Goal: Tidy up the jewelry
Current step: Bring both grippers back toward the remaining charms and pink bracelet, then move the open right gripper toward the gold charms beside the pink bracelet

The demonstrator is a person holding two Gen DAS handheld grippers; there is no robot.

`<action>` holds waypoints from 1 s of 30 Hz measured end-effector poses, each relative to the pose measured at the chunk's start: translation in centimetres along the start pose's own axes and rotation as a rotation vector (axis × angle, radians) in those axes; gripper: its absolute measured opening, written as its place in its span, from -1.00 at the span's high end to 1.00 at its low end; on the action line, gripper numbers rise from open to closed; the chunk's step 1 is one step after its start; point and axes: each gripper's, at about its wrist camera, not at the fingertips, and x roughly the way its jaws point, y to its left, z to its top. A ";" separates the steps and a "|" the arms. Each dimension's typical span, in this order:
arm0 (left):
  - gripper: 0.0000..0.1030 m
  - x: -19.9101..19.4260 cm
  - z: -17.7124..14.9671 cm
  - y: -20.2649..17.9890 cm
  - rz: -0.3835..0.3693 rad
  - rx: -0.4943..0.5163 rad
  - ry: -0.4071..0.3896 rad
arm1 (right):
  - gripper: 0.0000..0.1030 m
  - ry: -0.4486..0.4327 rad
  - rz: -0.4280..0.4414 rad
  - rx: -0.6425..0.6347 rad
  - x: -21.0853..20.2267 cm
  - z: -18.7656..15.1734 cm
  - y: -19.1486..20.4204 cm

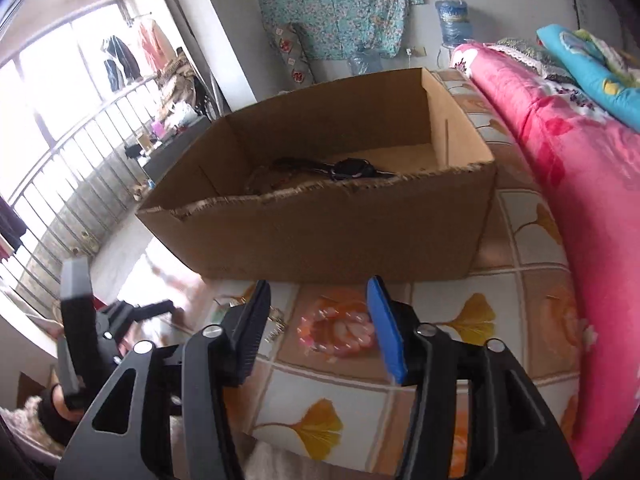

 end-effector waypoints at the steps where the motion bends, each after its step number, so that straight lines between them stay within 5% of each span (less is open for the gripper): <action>1: -0.86 0.0 0.0 0.0 0.000 0.000 0.001 | -0.18 0.020 -0.040 -0.026 -0.1 -0.7 -0.3; 8: -0.86 0.1 0.1 0.4 0.004 -0.008 0.007 | -0.53 0.180 -0.207 -0.087 2.2 -5.9 -1.4; 12: -0.86 0.0 0.1 0.1 0.007 -0.009 0.012 | -0.88 0.152 -0.230 -0.094 2.8 -6.4 -1.5; 30: -0.87 -0.1 -0.1 0.2 0.009 -0.013 0.004 | -0.88 0.137 -0.243 -0.072 2.5 -6.4 -1.4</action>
